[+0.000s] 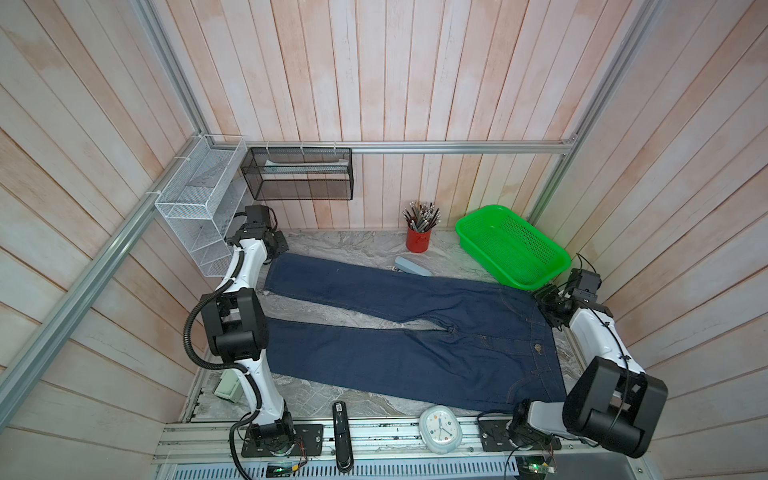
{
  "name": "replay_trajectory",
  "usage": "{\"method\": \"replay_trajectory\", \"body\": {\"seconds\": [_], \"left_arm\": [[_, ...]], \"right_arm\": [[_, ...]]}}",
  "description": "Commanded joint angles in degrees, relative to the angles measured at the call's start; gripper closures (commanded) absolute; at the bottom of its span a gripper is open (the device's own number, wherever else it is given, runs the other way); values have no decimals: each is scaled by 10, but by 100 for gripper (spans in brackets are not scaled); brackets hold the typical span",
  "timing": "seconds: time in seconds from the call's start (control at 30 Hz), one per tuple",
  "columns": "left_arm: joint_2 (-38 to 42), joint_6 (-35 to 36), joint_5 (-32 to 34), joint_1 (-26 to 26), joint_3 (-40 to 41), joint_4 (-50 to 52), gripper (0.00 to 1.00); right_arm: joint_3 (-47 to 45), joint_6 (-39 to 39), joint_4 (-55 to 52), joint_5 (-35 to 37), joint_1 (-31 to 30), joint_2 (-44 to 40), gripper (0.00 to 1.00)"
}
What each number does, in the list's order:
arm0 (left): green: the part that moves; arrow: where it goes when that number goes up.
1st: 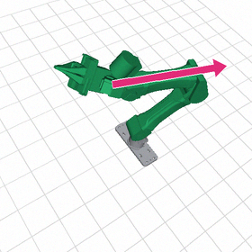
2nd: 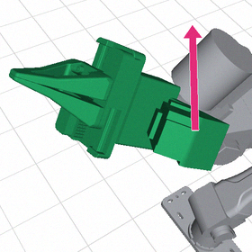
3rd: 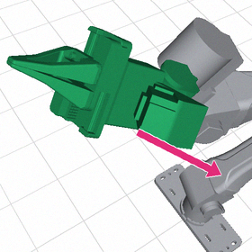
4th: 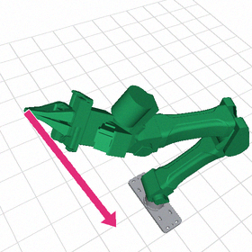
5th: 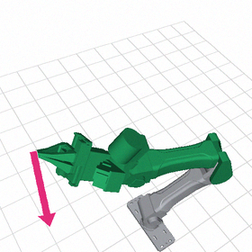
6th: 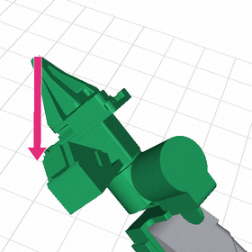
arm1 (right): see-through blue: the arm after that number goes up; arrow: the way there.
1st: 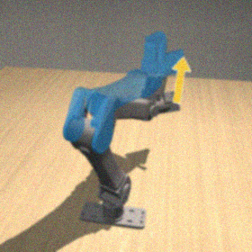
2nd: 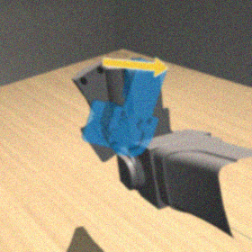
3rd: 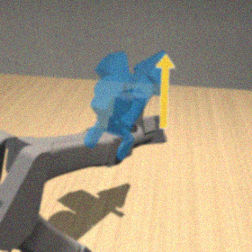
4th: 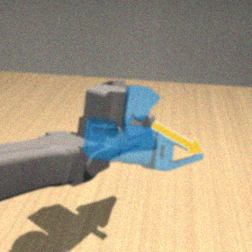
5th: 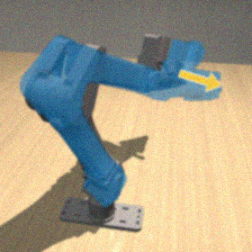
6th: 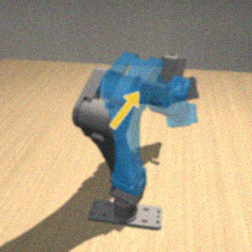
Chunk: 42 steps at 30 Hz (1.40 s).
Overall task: Fold and stack the trousers
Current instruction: Fold the trousers at the center of the table.
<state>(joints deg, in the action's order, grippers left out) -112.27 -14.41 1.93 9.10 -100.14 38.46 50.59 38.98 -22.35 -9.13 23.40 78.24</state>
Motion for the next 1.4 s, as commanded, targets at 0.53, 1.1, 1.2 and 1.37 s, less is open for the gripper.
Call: {"method": "replay_trajectory", "body": {"seconds": [0.53,1.1,1.2,1.37], "left_arm": [[64,-20,-29,5,14,-45,100],[65,-19,-42,4,17,-63,100],[67,-18,-38,5,18,-63,100],[72,-17,-36,5,18,-63,100]], "right_arm": [[66,-10,41,15,74,135,46],[19,25,207,-107,105,184,60],[21,31,214,-126,105,202,61],[21,39,229,-139,104,213,62]]}}
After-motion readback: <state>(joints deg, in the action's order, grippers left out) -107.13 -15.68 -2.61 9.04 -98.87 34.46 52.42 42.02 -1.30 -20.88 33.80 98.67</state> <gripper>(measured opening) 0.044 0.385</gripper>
